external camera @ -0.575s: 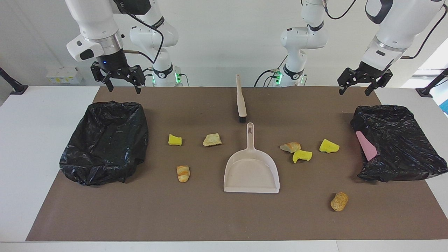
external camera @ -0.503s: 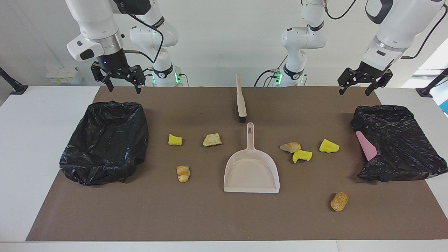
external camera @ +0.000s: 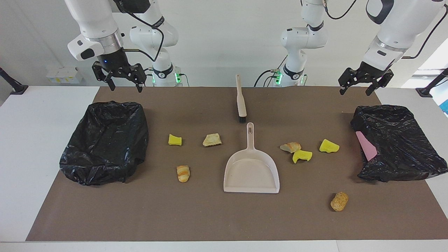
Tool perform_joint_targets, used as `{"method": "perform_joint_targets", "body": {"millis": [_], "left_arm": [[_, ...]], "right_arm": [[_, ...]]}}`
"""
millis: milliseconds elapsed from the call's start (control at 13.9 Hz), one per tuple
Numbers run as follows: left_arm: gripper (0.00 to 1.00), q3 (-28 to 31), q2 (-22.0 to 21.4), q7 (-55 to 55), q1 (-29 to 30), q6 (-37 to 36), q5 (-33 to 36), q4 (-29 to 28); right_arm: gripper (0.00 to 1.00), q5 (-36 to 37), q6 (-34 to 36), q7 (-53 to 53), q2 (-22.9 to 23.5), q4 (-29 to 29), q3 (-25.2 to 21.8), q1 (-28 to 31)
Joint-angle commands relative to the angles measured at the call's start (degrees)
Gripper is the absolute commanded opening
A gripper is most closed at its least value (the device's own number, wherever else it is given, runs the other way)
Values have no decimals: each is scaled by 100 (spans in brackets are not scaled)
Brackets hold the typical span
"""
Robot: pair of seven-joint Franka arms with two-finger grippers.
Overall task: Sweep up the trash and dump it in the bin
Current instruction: 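Reach the right gripper to the beige dustpan handle and grasp it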
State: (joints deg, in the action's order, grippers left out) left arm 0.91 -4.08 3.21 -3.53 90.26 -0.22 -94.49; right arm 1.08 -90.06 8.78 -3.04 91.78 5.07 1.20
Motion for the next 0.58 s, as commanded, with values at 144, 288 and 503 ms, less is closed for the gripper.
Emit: {"method": "perform_joint_targets", "body": {"millis": [144, 288, 503], "left_arm": [[100, 23, -163, 65, -25, -35, -13, -175], [100, 23, -163, 65, -25, -17, -13, -254], [100, 6, -163, 57, -138, 44, -74, -456]], "right_arm": [[100, -73, -29, -131, -145, 164, 3, 100], [100, -82, -107, 44, -145, 208, 12, 82], [100, -91, -528, 299, -101, 384, 29, -5]]}}
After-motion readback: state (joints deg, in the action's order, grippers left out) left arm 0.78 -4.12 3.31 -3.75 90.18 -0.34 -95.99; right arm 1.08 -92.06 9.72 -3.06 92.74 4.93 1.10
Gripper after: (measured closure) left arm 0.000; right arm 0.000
